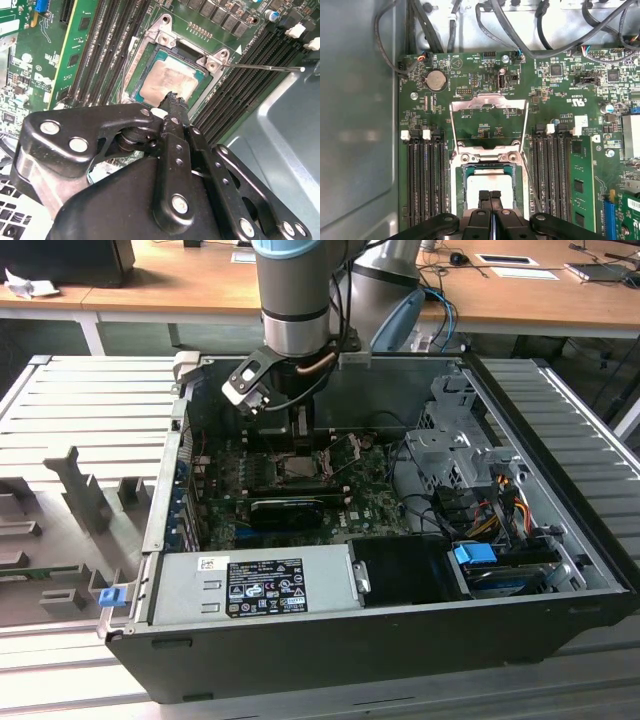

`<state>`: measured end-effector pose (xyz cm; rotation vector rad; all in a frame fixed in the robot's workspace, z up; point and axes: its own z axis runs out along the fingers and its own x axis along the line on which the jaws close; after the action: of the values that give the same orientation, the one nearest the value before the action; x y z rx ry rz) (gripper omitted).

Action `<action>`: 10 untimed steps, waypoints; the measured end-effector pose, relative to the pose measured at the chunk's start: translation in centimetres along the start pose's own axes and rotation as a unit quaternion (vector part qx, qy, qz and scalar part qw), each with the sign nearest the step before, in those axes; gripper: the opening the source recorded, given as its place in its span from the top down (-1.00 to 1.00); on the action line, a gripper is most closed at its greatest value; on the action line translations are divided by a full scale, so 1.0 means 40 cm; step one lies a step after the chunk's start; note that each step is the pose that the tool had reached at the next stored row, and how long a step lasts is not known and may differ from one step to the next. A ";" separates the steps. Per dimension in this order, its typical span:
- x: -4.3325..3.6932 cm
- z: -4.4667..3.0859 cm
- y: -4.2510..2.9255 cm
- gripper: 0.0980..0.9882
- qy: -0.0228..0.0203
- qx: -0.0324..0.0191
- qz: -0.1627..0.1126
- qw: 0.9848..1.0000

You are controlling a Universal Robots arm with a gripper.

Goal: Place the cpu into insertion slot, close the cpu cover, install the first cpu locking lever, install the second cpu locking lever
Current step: 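Close the cpu cover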

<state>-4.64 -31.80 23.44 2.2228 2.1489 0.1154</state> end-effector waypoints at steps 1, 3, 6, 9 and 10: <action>0.000 -0.002 0.000 0.98 0.000 0.000 0.000 1.000; 0.000 -0.005 0.000 0.98 0.000 0.000 0.000 1.000; 0.000 -0.009 0.001 0.98 0.000 0.000 0.000 1.000; 0.000 -0.012 0.001 0.98 0.000 0.000 0.000 1.000; 0.000 -0.013 0.001 0.98 0.000 0.000 0.000 1.000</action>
<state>-4.64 -31.80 23.96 2.2228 2.1490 0.1155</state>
